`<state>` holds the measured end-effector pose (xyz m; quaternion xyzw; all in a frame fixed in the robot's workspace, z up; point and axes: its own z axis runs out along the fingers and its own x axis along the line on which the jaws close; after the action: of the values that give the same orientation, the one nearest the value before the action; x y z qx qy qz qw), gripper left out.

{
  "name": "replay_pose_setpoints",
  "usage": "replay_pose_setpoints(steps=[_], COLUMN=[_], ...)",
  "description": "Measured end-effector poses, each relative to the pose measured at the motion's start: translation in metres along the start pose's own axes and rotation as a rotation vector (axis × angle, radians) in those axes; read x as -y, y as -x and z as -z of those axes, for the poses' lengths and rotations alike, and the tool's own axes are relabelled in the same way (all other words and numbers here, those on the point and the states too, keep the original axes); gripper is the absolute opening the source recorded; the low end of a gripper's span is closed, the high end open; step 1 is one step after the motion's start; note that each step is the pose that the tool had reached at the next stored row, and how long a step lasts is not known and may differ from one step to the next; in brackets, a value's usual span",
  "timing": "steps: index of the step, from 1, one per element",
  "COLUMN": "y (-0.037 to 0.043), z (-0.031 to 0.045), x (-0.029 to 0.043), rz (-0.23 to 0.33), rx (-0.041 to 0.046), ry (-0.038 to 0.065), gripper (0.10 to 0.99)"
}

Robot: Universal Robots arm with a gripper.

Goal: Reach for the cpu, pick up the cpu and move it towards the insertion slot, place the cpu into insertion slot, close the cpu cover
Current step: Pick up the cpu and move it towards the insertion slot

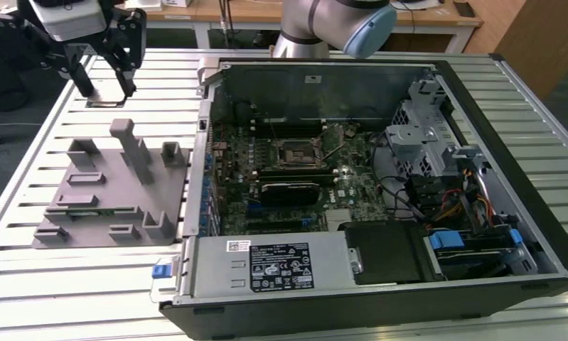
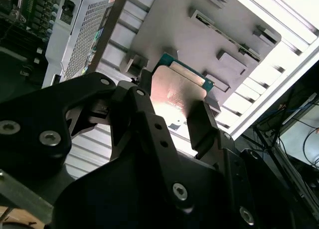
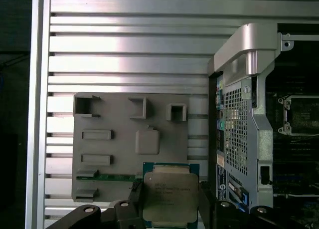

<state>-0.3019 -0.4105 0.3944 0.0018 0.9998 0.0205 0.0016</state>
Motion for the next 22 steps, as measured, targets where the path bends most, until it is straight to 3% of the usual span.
replay_pose_setpoints(steps=[15, 22], y=[0.0231, 0.0383], z=[-0.005, -0.0061], x=[0.0044, 0.0052], rz=[-0.01, -0.012], rx=[0.0004, 0.0005], ry=[0.0, 0.0], gripper=[0.529, 0.529])
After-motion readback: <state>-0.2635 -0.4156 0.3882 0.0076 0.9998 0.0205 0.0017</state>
